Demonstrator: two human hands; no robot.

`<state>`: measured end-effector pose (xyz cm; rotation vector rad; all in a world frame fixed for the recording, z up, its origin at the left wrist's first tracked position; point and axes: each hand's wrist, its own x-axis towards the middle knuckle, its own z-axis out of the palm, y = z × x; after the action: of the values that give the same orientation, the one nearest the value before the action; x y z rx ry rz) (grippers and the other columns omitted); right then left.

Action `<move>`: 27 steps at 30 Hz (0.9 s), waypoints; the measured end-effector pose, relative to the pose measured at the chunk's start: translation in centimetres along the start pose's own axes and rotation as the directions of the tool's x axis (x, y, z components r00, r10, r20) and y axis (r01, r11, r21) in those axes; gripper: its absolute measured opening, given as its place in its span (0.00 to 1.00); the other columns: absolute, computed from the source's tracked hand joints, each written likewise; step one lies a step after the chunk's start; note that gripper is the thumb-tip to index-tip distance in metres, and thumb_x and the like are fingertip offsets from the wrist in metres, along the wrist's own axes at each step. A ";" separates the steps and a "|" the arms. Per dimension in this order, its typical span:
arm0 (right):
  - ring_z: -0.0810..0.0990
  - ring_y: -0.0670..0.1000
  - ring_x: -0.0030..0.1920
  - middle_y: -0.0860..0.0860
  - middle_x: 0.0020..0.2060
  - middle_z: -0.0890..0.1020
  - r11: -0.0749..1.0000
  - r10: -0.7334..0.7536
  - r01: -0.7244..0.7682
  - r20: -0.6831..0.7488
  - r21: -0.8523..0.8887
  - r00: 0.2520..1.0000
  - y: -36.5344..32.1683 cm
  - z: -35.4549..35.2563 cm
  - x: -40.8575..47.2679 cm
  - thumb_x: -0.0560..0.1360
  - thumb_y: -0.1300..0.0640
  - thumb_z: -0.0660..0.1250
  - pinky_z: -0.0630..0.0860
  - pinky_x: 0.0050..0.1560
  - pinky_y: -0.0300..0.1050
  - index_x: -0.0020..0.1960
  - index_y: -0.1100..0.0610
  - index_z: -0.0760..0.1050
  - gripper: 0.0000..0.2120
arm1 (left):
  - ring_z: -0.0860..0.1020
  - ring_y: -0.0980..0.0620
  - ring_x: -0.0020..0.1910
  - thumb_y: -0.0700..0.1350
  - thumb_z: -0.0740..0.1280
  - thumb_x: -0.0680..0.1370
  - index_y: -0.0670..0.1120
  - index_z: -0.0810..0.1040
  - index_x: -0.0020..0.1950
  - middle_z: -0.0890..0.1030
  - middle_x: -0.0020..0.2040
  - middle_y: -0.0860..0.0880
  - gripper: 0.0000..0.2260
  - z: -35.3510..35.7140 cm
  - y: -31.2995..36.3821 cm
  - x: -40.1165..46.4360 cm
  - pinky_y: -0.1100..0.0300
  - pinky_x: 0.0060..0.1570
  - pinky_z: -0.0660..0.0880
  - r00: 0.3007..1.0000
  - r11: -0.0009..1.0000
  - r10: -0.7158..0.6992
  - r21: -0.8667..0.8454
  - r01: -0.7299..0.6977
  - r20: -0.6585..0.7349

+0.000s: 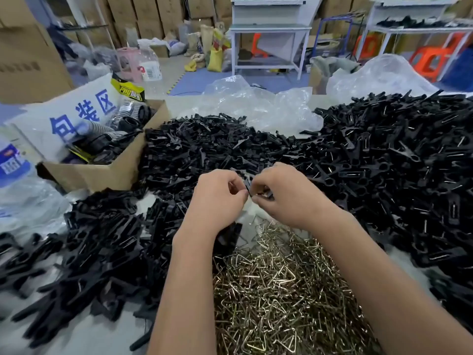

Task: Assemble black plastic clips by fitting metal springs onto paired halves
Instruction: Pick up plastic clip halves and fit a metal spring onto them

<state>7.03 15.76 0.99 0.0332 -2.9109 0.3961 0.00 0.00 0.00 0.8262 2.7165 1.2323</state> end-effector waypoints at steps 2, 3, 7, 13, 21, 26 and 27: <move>0.71 0.51 0.58 0.47 0.51 0.80 0.999 0.030 -0.029 0.008 -0.024 1.000 -0.1 0.4 0.5 0.80 0.51 0.69 0.74 0.61 0.51 0.55 0.49 0.82 0.06 | 0.82 0.53 0.37 0.43 0.73 0.76 0.51 0.82 0.38 0.83 0.35 0.53 0.07 0.0 0.2 0.1 0.59 0.40 0.79 1.000 1.000 -0.001 0.000 0.001 -0.007; 0.69 0.51 0.60 0.47 0.54 0.79 0.999 0.031 -0.031 -0.008 -0.045 0.999 -0.1 0.8 0.6 0.80 0.51 0.69 0.73 0.62 0.50 0.58 0.49 0.81 0.08 | 0.82 0.53 0.36 0.43 0.73 0.76 0.51 0.82 0.38 0.83 0.35 0.53 0.08 0.1 0.2 0.1 0.58 0.40 0.79 1.000 1.000 0.005 0.007 -0.005 -0.015; 0.60 0.55 0.67 0.47 0.71 0.69 0.992 0.008 -0.009 -0.006 -0.128 1.000 -0.2 2.4 0.2 0.81 0.52 0.66 0.67 0.67 0.54 0.71 0.43 0.71 0.19 | 0.82 0.52 0.35 0.42 0.72 0.76 0.52 0.81 0.37 0.82 0.33 0.52 0.09 0.3 0.2 -0.1 0.54 0.41 0.80 0.996 1.000 -0.021 0.016 0.023 -0.090; 0.55 0.55 0.74 0.39 0.73 0.68 0.992 0.006 0.007 0.103 -0.123 0.995 0.3 2.7 0.2 0.82 0.55 0.60 0.57 0.64 0.55 0.62 0.41 0.77 0.13 | 0.83 0.53 0.35 0.41 0.70 0.76 0.51 0.81 0.36 0.82 0.33 0.53 0.09 0.1 0.4 -0.2 0.50 0.43 0.83 0.978 0.997 -0.064 -0.045 0.056 -0.198; 0.70 0.48 0.58 0.40 0.51 0.80 0.999 -0.036 0.036 -0.015 0.002 0.999 1.4 1.2 -0.5 0.74 0.55 0.78 0.68 0.63 0.54 0.53 0.46 0.82 0.10 | 0.83 0.51 0.35 0.41 0.70 0.76 0.51 0.81 0.37 0.82 0.32 0.53 0.09 0.3 0.6 -0.2 0.48 0.43 0.83 0.978 0.996 -0.073 -0.061 0.062 -0.195; 0.64 0.48 0.68 0.39 0.64 0.76 0.999 -0.029 0.028 -0.028 -0.026 0.999 1.1 1.5 -0.6 0.78 0.48 0.72 0.62 0.66 0.53 0.67 0.44 0.77 0.18 | 0.82 0.52 0.34 0.42 0.70 0.76 0.51 0.81 0.37 0.82 0.32 0.53 0.09 0.4 0.6 -0.3 0.49 0.44 0.82 0.979 0.997 -0.065 -0.062 0.054 -0.191; 0.64 0.47 0.69 0.38 0.64 0.77 0.999 -0.032 0.031 -0.025 -0.026 0.999 1.0 1.6 -0.6 0.79 0.48 0.70 0.60 0.65 0.53 0.67 0.44 0.77 0.17 | 0.82 0.52 0.34 0.42 0.70 0.76 0.51 0.81 0.37 0.82 0.32 0.53 0.09 0.4 0.6 -0.3 0.49 0.44 0.82 0.979 0.997 -0.062 -0.057 0.052 -0.192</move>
<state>7.25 16.34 -0.92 0.0695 -2.8865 0.3515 0.60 0.47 0.04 0.6499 2.8198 1.4348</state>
